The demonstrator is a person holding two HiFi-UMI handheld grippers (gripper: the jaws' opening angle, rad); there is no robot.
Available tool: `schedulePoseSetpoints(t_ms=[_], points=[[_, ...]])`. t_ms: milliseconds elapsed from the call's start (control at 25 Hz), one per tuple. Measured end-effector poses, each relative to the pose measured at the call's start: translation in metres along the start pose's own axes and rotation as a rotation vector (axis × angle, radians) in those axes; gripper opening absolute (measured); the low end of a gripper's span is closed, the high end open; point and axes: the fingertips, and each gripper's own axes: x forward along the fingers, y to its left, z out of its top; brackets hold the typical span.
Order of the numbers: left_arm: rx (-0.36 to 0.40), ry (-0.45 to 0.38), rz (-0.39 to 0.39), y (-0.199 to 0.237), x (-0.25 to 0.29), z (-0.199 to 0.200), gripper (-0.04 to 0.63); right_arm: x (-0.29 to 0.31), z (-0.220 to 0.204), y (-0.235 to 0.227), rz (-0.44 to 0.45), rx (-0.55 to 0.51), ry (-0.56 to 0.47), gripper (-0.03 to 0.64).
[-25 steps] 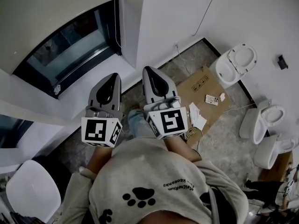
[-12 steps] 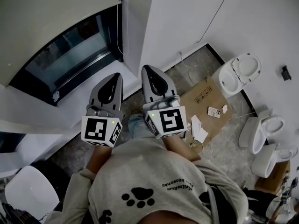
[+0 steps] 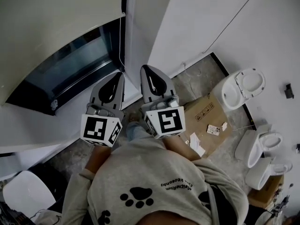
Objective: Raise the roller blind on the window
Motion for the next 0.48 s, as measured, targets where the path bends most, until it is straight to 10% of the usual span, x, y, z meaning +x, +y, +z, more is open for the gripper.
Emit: schedulePoseSetpoints(t_ms=[480], points=[[0.023, -0.025, -0.011, 0.059, 0.109, 0.002, 0.008, 0.107, -0.020, -0.042, 0.043, -0.008, 0.010, 0.009]])
